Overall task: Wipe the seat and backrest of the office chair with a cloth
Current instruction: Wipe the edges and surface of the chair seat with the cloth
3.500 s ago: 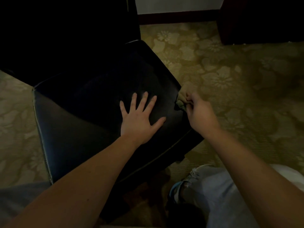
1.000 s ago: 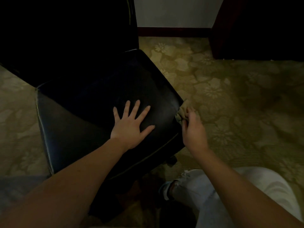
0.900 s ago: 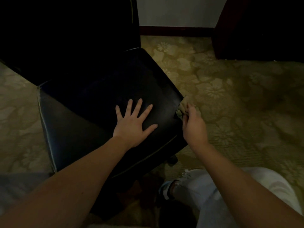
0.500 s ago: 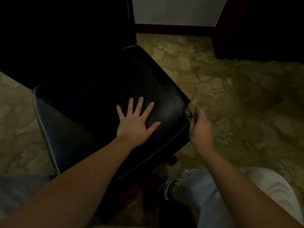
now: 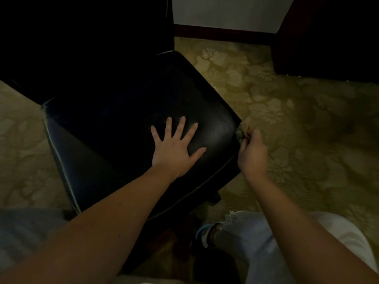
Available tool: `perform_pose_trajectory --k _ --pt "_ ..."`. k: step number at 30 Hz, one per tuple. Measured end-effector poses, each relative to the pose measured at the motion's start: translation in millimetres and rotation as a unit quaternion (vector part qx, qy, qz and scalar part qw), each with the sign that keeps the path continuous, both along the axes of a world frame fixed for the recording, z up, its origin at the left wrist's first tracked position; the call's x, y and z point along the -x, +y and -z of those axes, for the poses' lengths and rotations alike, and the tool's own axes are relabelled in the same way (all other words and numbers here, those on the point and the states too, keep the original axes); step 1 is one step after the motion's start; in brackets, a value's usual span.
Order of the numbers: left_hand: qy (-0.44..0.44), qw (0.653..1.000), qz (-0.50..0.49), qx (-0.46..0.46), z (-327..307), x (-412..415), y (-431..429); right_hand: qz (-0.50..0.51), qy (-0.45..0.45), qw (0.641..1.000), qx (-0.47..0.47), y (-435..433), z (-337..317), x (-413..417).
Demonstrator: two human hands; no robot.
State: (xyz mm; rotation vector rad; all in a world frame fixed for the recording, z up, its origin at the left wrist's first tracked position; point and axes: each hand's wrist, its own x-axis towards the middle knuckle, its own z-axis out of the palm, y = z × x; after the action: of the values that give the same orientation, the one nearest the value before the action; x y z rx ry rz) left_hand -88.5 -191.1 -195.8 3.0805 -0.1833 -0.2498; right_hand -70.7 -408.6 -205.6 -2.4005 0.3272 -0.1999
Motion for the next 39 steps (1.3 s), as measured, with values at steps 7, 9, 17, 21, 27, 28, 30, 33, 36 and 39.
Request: perform_pose_trajectory --k 7,9,17,21,27,28,30,33,36,39 --pt "-0.002 1.0 0.003 -0.001 0 1 1 -0.039 -0.021 0.999 0.01 4 5 20" --pt "0.002 1.0 0.006 -0.003 -1 0 1 -0.039 -0.015 0.999 0.011 -2 1 13" --pt "0.007 1.0 -0.002 -0.001 -1 -3 -3 0.014 0.001 1.0 0.012 0 1 5" --pt "0.006 1.0 -0.004 -0.01 0 -3 -4 0.002 -0.013 1.0 0.003 7 8 22" --pt "0.005 1.0 -0.007 -0.006 0 -4 -5 -0.022 -0.012 1.0 0.009 -2 9 16" --pt "0.006 1.0 -0.009 -0.004 0 -4 -6 -0.028 -0.012 0.999 0.01 -5 7 12" --pt "0.004 1.0 -0.012 -0.004 0 -6 -7 -0.031 -0.014 0.999 -0.001 -8 4 6" --pt "-0.001 1.0 -0.018 -0.004 0 -7 -9 -0.003 -0.011 1.0 -0.011 -3 1 7" --pt "0.003 1.0 -0.022 -0.002 0 -7 -10 -0.01 -0.01 1.0 -0.022 10 3 22" --pt "0.005 1.0 -0.023 -0.001 0 -8 -10 -0.033 -0.002 0.999 -0.021 10 7 29"
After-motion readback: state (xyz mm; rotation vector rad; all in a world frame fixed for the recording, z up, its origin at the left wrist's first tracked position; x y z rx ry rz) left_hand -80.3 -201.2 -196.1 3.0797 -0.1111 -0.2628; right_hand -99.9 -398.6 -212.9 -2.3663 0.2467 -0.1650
